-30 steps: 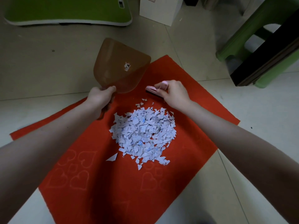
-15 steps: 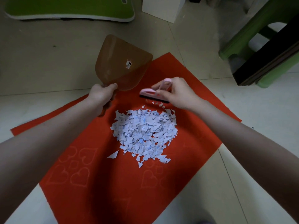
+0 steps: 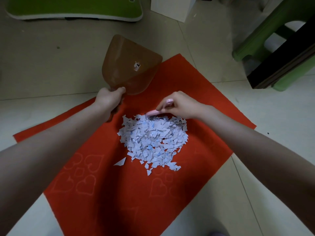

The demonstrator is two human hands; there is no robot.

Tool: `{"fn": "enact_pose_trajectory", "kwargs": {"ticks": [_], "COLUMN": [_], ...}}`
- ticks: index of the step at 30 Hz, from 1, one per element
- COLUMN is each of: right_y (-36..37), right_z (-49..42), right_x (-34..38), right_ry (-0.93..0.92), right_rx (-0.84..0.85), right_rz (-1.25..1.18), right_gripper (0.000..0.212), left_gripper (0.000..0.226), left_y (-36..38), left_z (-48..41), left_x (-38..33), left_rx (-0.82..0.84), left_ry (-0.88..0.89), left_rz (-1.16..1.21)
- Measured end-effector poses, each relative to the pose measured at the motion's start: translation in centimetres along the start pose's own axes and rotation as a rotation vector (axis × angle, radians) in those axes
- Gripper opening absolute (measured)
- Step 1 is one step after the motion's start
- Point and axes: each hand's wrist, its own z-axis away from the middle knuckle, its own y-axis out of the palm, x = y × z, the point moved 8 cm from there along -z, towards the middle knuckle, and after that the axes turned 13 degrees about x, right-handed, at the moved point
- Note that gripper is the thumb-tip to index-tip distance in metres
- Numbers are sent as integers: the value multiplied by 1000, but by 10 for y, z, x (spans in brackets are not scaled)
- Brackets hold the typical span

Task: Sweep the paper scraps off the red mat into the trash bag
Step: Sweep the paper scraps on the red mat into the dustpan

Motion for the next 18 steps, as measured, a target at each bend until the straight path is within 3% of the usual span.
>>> {"fn": "enact_pose_trajectory", "kwargs": {"ticks": [3, 6, 12, 18], "right_y": [-10, -33, -39, -4], "right_z": [29, 54, 74, 73], "right_x": [-6, -18, -61, -67], "right_ry": [-16, -13, 252, 386], "right_rx": [-12, -162, -468, -432], "right_rz": [-101, -202, -81, 22], "right_gripper": [15, 17, 16, 33], "left_gripper": [31, 31, 33, 34], "left_y": [5, 11, 18, 21], "left_z": [2, 4, 7, 12], "left_x": [-3, -5, -13, -13], "left_rx": [3, 21, 44, 46], "left_ry": [9, 13, 27, 26], "left_rz": [0, -8, -12, -29]}}
